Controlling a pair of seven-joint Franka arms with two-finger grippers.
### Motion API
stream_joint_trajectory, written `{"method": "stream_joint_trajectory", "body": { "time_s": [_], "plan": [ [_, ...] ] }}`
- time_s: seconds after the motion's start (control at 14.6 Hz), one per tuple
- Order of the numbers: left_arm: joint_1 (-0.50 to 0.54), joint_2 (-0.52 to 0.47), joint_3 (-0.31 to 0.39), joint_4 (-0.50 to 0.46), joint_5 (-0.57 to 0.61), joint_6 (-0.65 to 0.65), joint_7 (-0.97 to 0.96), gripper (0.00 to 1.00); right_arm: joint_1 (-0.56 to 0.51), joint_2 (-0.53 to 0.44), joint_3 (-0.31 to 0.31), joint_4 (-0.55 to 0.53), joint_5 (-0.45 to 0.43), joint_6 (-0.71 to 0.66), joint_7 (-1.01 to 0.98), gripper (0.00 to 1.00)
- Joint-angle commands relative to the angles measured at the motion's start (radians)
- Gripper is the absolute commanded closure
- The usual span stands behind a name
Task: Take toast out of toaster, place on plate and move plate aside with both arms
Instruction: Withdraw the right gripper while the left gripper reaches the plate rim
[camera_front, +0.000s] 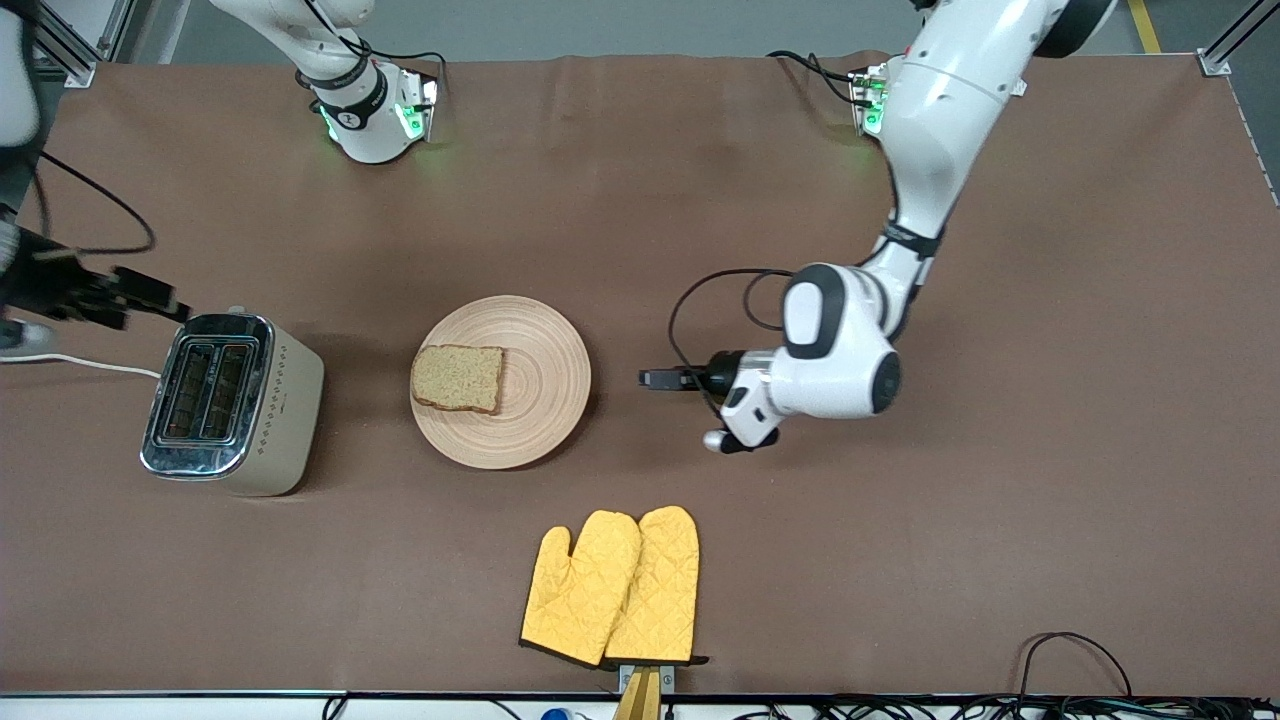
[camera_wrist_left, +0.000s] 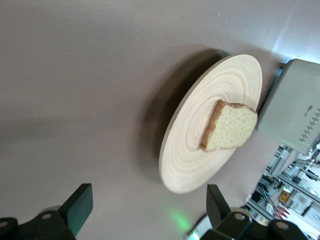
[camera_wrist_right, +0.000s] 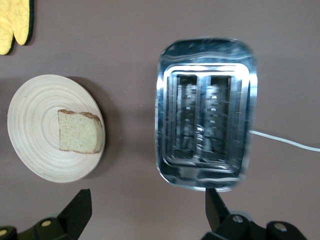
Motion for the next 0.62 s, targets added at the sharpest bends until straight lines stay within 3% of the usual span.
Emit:
{"method": "stream_joint_trajectory", "body": {
  "time_s": [0.0,0.27,0.55],
  "plan": [
    [-0.065,0.111,-0.003,0.099,-0.076,0.087,0.046,0.00,-0.003,0.010,0.025,0.159,-0.092,-0.137,0.006,0.00],
    [-0.151,0.176,-0.004,0.127,-0.118,0.223,0.075,0.00,0.032,-0.008,0.046,0.178,-0.106,-0.181,0.150,0.00],
    [-0.197,0.204,-0.024,0.141,-0.133,0.312,0.073,0.03,0.078,-0.010,0.053,0.183,-0.109,-0.183,0.163,0.00]
  ]
}}
